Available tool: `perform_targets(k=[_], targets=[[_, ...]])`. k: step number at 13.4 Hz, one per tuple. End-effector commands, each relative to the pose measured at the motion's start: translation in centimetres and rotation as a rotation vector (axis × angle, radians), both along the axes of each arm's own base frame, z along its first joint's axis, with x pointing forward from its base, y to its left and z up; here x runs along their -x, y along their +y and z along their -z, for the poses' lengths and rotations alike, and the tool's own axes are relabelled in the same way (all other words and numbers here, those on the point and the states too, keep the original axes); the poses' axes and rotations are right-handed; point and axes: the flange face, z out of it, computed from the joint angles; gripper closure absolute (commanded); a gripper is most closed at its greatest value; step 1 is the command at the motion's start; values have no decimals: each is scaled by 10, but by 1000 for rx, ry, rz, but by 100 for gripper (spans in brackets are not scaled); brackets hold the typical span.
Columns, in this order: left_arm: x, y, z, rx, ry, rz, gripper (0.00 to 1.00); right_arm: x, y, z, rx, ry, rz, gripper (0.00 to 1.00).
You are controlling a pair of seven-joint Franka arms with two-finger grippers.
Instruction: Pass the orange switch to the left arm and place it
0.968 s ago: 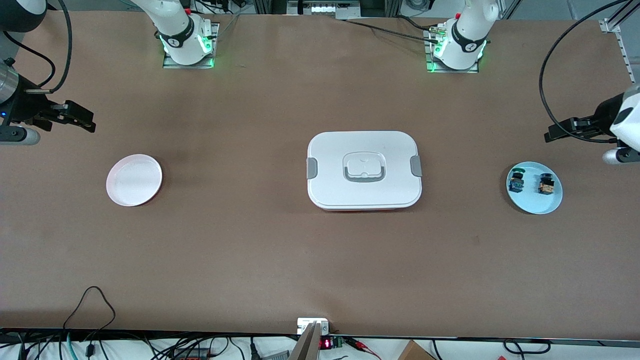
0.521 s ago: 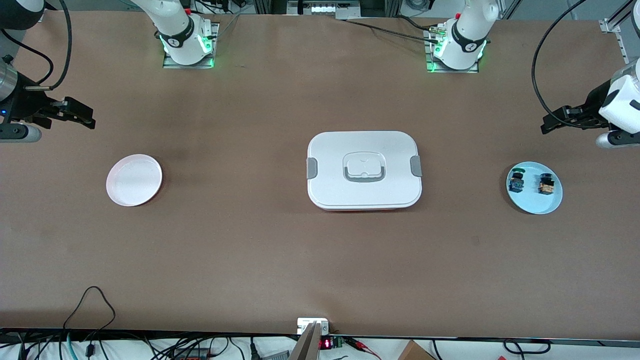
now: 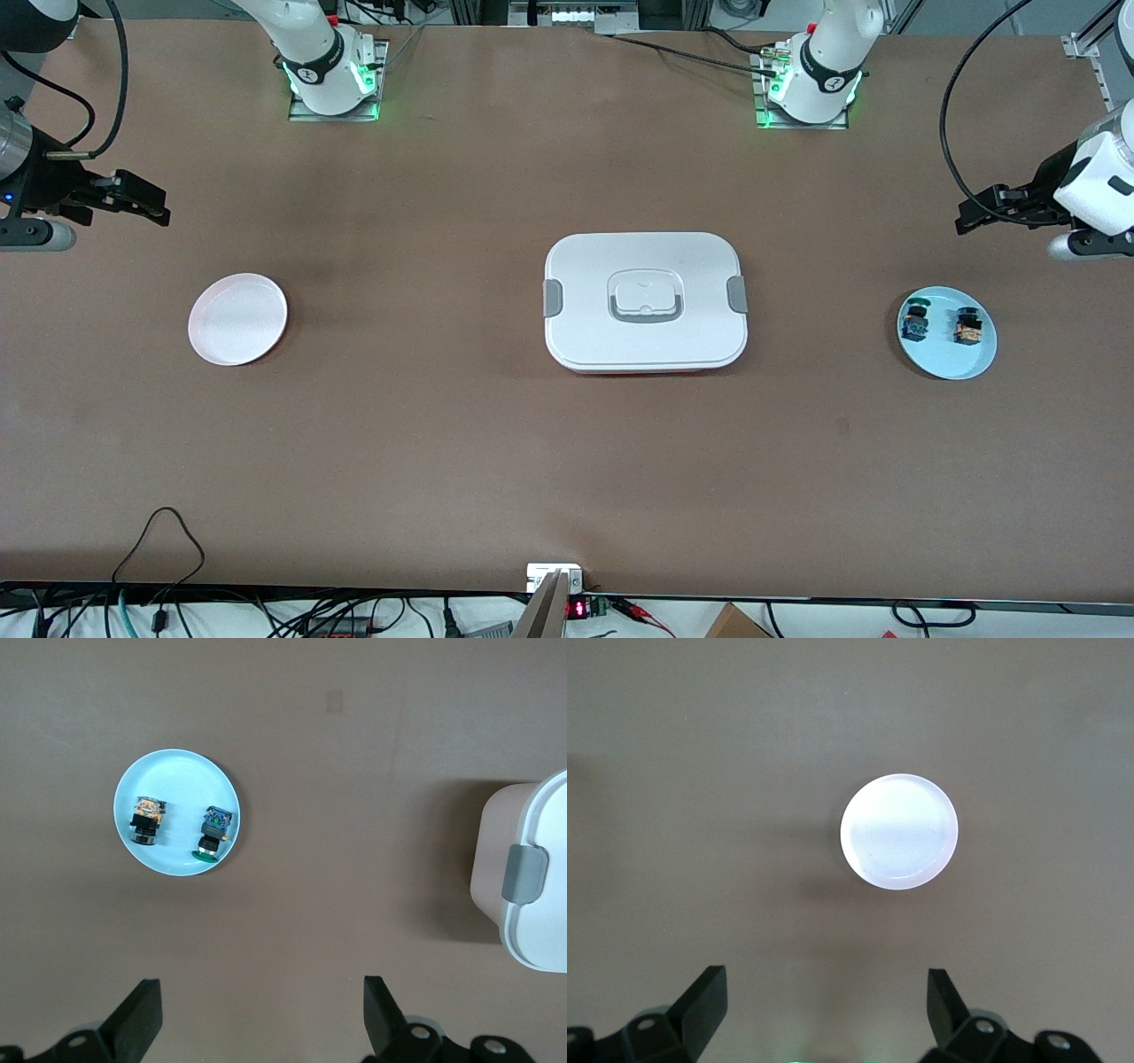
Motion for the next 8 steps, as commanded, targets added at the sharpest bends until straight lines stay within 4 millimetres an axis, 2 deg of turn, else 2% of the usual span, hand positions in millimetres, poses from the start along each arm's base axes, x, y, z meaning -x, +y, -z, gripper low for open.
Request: perform_targets(k=[1,3,8], targets=[[-2,13,1,-10,15,1,0,1,0,-7,-1,5,-10,0],[-6,17,-11,-10,-10,-19,0,1,0,-7,-2,6,-16,0],[-14,11,-18,-10,-21,-7,0,1,0,-7,-2,7,-16,0]])
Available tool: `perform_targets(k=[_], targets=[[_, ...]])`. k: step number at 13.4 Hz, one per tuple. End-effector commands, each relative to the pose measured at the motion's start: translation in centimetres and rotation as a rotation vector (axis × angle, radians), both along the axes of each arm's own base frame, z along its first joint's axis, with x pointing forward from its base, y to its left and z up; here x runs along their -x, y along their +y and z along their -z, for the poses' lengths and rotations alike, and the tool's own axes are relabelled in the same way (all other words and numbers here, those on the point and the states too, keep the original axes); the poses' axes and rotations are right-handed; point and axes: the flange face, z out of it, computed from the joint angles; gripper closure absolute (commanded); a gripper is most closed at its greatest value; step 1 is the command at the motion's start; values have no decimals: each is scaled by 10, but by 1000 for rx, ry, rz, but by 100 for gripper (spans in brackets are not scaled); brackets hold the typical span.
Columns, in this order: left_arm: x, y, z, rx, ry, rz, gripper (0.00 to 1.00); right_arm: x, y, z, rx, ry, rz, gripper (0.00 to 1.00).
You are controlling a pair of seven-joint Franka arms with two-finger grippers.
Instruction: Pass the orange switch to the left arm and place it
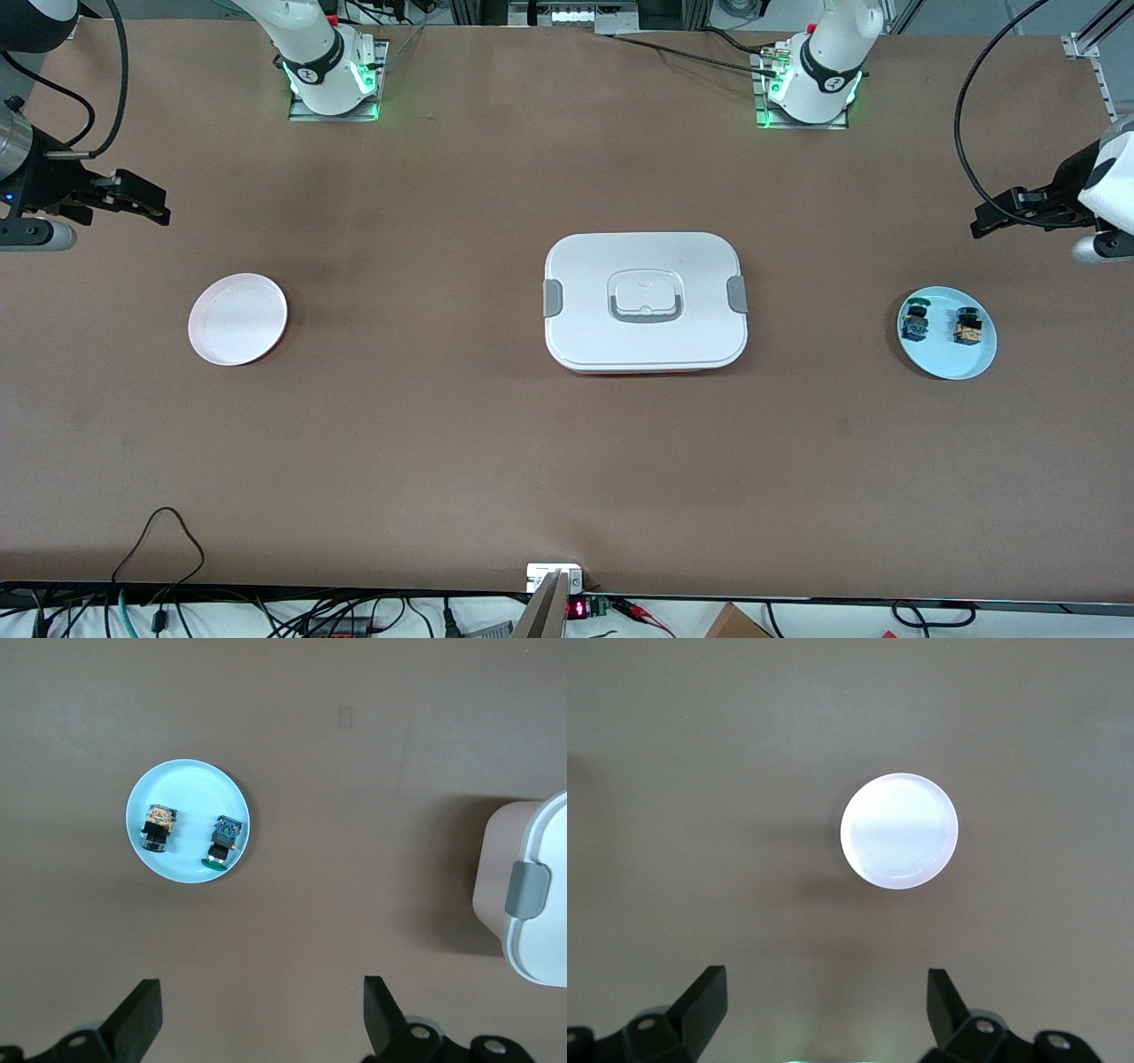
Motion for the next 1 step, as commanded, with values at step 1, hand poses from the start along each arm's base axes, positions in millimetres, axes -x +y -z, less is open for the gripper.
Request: perform_targets(k=[1], targets=[[-6,-1,-7,-7,16,19,0,1,0,-6,-2,6,-13,0]])
